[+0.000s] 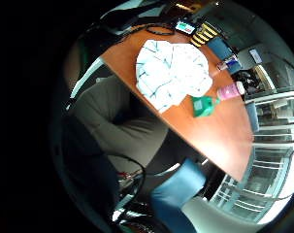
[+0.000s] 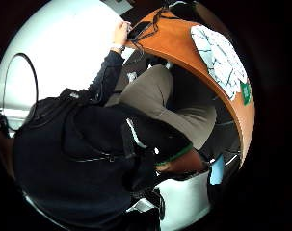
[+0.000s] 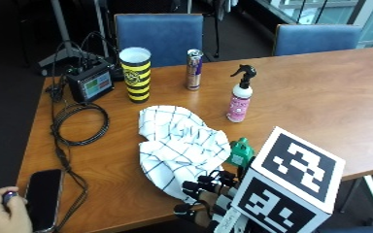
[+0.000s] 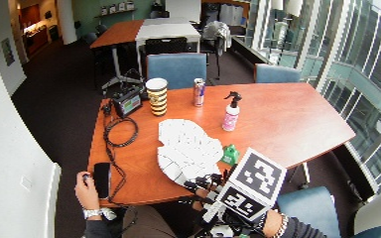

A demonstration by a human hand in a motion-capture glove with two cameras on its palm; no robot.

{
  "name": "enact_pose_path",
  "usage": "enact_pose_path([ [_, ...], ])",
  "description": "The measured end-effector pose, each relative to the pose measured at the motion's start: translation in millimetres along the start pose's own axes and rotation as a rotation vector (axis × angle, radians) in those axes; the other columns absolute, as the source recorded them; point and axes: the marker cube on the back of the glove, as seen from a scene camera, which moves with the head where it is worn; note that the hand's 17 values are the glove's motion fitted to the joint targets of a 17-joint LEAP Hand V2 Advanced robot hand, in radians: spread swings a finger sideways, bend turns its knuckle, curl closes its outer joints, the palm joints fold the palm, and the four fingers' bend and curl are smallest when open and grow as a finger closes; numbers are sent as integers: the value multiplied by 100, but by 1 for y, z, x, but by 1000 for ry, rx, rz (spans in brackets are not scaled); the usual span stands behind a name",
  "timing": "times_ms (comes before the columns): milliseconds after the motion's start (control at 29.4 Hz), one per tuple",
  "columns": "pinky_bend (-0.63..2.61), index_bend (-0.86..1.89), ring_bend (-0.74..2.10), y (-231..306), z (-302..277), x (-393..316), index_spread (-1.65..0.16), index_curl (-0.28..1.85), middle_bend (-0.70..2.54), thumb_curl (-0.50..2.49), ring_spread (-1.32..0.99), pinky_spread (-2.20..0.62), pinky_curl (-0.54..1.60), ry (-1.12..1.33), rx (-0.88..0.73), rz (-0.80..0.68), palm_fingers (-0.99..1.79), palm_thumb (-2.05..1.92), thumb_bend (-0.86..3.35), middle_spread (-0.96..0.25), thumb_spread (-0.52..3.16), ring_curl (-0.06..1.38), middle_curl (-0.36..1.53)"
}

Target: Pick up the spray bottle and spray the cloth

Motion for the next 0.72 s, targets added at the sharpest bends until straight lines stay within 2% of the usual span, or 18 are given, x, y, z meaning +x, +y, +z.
enact_pose_path([
  [306, 33, 27, 27, -2, 2, 5, -37, 20, 19, 12, -4, 19, 18, -17, -7, 14, 44, 34, 15, -8, 81, 14, 13],
  [715, 30, 24, 22, -19, 5, 42, -42, 27, 18, 18, -5, 22, 23, -54, -12, 114, 45, 37, 8, -8, 101, 18, 20],
])
